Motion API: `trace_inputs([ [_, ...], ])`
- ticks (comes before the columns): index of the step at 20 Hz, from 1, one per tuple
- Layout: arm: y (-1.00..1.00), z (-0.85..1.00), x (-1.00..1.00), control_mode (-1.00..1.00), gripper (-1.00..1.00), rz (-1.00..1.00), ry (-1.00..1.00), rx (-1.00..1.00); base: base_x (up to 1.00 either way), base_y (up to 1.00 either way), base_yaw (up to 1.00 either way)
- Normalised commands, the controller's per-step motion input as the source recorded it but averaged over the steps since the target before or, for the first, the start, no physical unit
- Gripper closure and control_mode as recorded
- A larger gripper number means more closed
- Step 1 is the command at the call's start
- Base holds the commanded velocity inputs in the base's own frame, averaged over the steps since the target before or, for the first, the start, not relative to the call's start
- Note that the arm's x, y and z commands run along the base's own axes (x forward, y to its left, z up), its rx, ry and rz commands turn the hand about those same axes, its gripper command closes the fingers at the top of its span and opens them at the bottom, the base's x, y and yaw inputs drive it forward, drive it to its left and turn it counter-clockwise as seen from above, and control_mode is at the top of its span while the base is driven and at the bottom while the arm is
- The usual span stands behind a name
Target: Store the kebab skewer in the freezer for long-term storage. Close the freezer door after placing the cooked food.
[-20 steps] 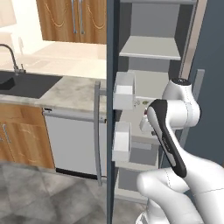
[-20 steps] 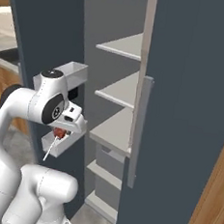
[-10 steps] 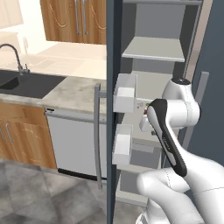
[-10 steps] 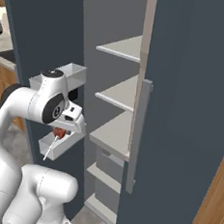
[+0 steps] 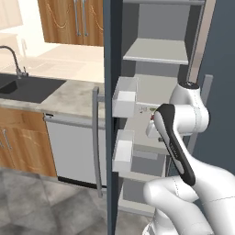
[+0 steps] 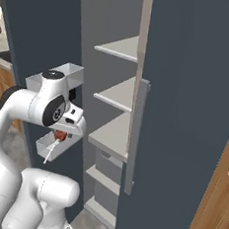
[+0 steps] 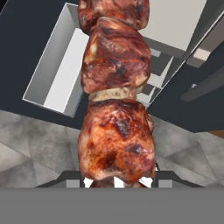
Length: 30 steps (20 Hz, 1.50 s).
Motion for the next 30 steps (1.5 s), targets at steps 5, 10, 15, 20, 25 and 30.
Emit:
trace_inputs([
  [5, 0.00, 0.00, 0.00, 1.00, 1.00, 0.00, 0.00, 0.00, -0.01, -0.36, -0.07],
  [10, 0.00, 0.00, 0.00, 1.00, 1.00, 0.00, 0.00, 0.00, 0.23, -0.02, -0.01],
  [15, 0.00, 0.00, 0.00, 1.00, 1.00, 0.00, 0.00, 0.00, 0.35, -0.07, 0.00],
  [20, 0.00, 0.00, 0.00, 1.00, 1.00, 0.00, 0.00, 0.00, 0.38, -0.27, -0.02],
  [25, 0.00, 0.00, 0.00, 1.00, 1.00, 0.00, 0.00, 0.00, 0.37, -0.01, -0.03],
  [30, 0.00, 0.00, 0.00, 1.00, 1.00, 0.00, 0.00, 0.00, 0.32, 0.08, 0.00],
])
